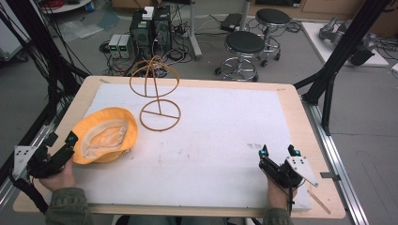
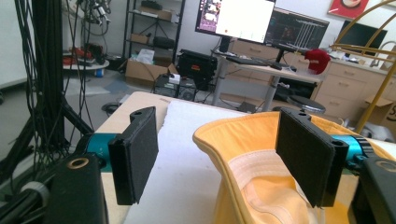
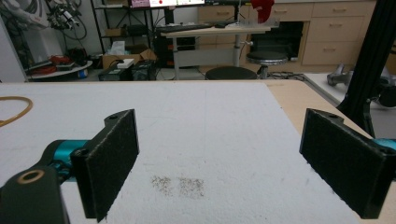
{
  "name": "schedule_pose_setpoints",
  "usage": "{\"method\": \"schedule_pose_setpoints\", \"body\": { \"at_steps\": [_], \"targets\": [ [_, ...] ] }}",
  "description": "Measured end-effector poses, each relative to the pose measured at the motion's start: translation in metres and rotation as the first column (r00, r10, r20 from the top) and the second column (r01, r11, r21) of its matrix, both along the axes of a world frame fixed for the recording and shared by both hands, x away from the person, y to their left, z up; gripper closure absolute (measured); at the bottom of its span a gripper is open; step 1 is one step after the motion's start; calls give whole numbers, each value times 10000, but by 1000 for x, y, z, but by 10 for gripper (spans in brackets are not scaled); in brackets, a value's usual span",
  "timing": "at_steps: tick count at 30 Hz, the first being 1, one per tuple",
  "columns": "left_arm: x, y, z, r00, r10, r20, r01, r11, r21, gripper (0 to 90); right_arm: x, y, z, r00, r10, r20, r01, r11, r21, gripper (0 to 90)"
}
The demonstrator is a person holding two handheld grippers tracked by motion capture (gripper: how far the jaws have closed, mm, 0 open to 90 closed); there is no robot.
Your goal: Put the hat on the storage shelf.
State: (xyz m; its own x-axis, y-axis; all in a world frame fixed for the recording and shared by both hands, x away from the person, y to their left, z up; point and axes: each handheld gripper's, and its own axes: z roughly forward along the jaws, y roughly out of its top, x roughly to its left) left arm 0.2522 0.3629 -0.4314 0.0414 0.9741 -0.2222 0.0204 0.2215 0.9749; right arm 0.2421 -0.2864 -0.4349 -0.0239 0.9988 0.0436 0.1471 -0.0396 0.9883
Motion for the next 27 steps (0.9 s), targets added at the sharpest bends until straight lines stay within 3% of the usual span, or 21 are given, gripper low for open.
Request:
{"method": "schedule_pose_setpoints", "body": {
  "at_steps": [4, 27],
  "targets": [
    [0, 0, -1, 10000, -2, -20, 2, 9998, -176, 301, 1, 2, 0, 9999, 153, -6, -153, 9998, -108, 107],
    [-6, 0, 3, 10000, 57, 52, -57, 9999, 111, 301, 3, 3, 0, 9996, 251, 111, -252, 9996, 90, 107]
  ]
}}
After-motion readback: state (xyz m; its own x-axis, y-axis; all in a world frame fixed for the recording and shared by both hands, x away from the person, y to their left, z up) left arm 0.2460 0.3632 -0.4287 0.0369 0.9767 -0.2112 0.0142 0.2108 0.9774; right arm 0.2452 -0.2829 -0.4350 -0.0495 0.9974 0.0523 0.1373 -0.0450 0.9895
